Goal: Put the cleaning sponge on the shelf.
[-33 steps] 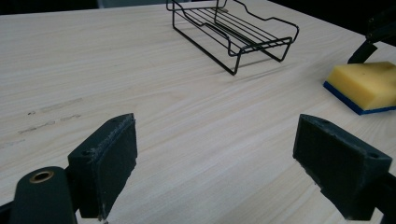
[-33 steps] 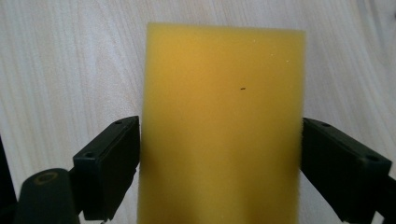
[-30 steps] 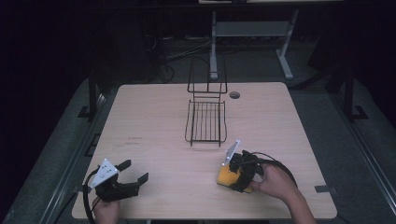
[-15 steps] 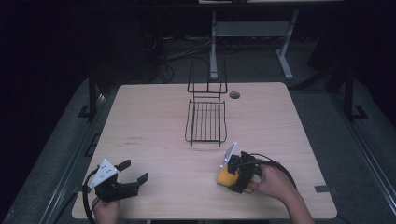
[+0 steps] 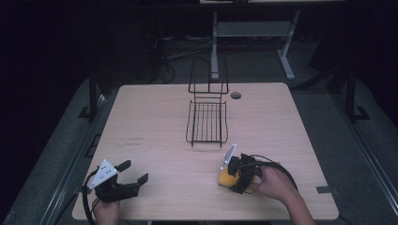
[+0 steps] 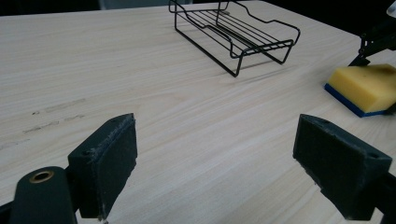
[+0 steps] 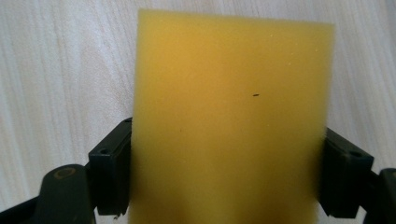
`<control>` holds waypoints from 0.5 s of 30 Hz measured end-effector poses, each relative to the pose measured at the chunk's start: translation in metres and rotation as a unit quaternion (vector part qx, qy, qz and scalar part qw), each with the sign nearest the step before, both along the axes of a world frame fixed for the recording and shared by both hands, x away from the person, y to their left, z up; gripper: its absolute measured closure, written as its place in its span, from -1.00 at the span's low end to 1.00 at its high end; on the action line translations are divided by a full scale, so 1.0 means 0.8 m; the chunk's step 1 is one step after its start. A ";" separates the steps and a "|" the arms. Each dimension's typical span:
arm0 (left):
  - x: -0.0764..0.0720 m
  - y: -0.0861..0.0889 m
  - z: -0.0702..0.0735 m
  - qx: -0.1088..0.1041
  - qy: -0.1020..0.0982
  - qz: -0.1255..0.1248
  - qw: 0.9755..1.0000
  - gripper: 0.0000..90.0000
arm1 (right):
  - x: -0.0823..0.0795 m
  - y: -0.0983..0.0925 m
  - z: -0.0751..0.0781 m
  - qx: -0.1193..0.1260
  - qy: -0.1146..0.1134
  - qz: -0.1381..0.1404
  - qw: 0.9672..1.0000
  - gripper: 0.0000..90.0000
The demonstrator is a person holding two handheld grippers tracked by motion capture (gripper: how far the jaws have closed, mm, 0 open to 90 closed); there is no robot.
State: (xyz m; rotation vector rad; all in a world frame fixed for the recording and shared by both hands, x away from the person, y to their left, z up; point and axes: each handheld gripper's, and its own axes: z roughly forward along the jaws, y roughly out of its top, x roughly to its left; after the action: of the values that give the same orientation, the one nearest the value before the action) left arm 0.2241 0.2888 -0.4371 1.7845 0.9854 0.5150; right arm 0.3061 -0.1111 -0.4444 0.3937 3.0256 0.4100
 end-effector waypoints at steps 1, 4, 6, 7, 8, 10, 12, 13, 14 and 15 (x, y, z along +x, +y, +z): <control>0.000 0.000 0.000 0.001 0.000 0.000 1.000 -0.71 | 0.000 0.000 0.001 0.002 0.000 0.000 1.000 -0.53; 0.000 0.000 0.000 0.002 0.000 -0.001 1.000 -0.71 | 0.001 0.000 0.009 0.015 -0.001 0.001 1.000 -0.53; 0.000 -0.001 0.000 0.003 0.001 -0.002 1.000 -0.71 | 0.002 0.002 0.013 0.013 -0.002 0.003 1.000 -0.53; 0.001 -0.001 0.000 0.002 0.000 -0.002 1.000 -0.71 | 0.003 0.003 0.015 0.011 -0.005 0.008 1.000 -0.53; 0.000 -0.001 0.000 0.001 0.000 -0.001 1.000 -0.71 | 0.003 0.005 0.017 0.009 -0.005 0.008 1.000 -0.53; 0.000 -0.001 0.000 0.001 0.000 -0.001 1.000 -0.71 | 0.006 0.008 0.022 0.012 -0.004 0.012 1.000 -0.53; 0.000 -0.001 0.000 -0.001 0.000 -0.001 1.000 -0.71 | 0.009 0.012 0.025 0.007 -0.004 0.016 1.000 -0.53; 0.000 -0.001 0.000 0.000 -0.001 -0.001 1.000 -0.71 | 0.011 0.014 0.027 0.004 -0.005 0.018 1.000 -0.53; 0.000 -0.001 0.000 0.000 -0.001 -0.001 1.000 -0.71 | 0.011 0.014 0.027 0.004 -0.005 0.018 1.000 -0.53; 0.001 0.000 0.000 -0.004 -0.001 0.003 1.000 -0.71 | 0.016 0.018 0.030 0.003 -0.004 0.024 1.000 -0.53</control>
State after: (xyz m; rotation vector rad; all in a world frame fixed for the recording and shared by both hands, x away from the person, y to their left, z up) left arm 0.2245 0.2887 -0.4369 1.7754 0.9900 0.5150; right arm 0.3188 -0.0965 -0.4200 0.3205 3.0308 0.4221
